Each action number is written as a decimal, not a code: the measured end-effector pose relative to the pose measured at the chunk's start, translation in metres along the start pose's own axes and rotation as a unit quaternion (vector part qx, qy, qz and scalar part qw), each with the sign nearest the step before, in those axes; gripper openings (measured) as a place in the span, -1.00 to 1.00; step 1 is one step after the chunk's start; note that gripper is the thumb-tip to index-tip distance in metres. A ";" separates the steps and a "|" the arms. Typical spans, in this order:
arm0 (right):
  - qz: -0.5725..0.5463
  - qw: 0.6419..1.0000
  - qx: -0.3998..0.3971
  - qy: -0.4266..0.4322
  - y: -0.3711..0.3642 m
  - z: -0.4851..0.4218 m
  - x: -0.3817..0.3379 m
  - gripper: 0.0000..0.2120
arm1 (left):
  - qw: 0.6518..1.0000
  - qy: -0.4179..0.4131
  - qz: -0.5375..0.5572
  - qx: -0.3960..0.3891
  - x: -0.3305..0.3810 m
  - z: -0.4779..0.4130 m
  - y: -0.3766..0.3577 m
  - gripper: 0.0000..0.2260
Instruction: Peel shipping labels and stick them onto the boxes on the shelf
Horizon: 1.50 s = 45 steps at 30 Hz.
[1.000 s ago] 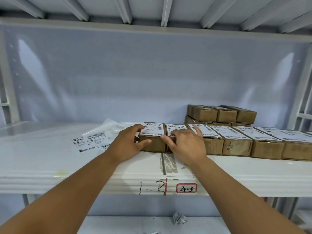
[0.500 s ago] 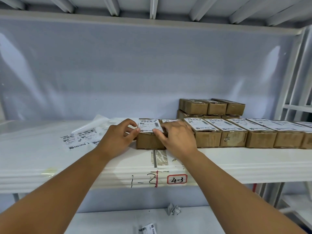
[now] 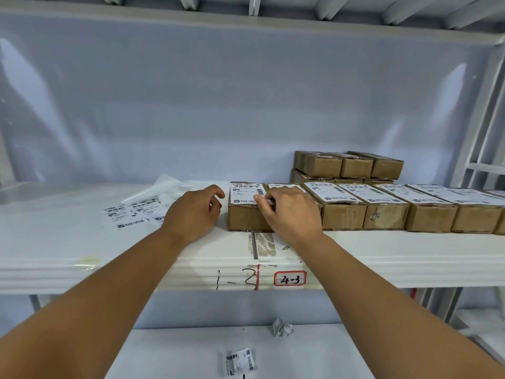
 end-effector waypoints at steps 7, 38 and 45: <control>-0.064 0.996 0.060 -0.023 0.027 -0.024 0.006 -0.72 | 0.998 -0.014 0.056 0.038 0.011 -0.016 0.009 -0.83; 0.097 0.961 -0.149 -0.214 -0.066 -0.123 0.145 -0.43 | 0.976 0.122 0.179 -0.029 0.002 -0.083 -0.054 -0.71; 0.074 0.959 -0.170 -0.212 -0.074 -0.125 0.149 -0.54 | 0.980 0.120 0.157 -0.009 0.005 -0.081 -0.054 -0.64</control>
Point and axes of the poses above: each hand's wrist, its own z-axis away from the middle knuckle, its own y-axis out of the back of the hand, x = y × z, the point moved 10 cm from there along -z, towards the middle knuckle, and after that the axes turned 7 degrees about x, right-handed, at the moved point
